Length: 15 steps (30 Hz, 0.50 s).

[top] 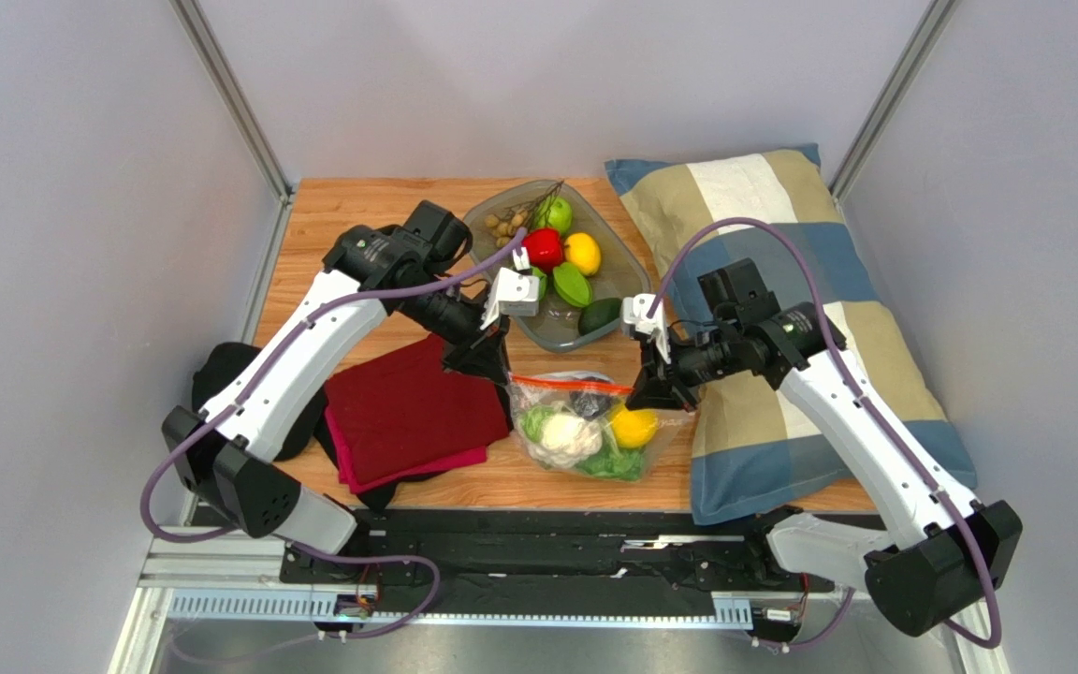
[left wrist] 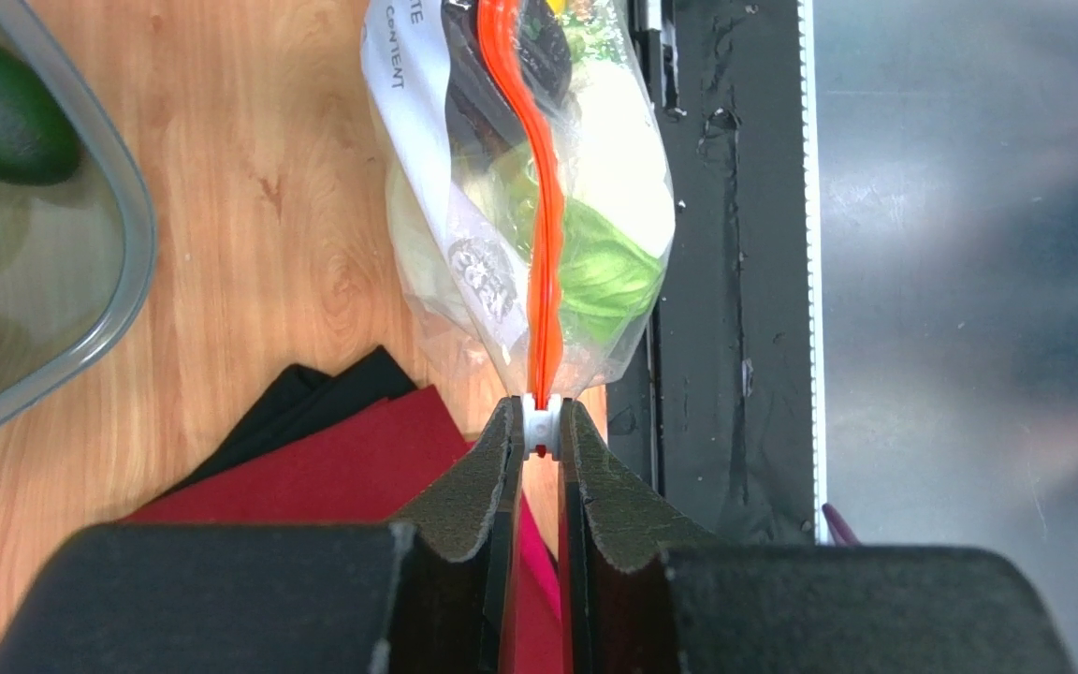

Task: Place the food in the zip-top bag and seal the zipper
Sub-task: Zip the zipper food storage bag at the center of the board, then place the zipper food storage bag at the center of the board.

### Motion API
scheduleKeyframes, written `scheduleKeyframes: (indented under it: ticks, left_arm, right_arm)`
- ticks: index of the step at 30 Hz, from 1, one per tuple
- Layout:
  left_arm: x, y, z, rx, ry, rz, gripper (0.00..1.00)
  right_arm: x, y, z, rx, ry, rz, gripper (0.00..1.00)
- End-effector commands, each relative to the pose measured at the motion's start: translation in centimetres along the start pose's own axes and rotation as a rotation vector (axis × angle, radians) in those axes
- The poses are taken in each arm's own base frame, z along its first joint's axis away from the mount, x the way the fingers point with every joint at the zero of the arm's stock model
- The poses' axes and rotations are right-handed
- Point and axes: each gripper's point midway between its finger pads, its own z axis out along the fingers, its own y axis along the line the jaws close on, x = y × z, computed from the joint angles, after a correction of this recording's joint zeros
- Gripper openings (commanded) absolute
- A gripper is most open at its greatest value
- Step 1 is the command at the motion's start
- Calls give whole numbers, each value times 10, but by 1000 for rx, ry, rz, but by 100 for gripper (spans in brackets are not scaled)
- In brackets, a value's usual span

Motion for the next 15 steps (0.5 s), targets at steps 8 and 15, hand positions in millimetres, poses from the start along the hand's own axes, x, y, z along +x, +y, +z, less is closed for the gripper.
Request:
scheduleKeyframes:
  ticks: [8,15]
  left_arm:
    - [0,-80,4,239,-20,-33,0]
    - [0,-65,18,213,15,-111,0]
  right_arm:
    - [-5,51,-10,-38,-51,-88,0]
    - [13,-1,6,77,73,-129,0]
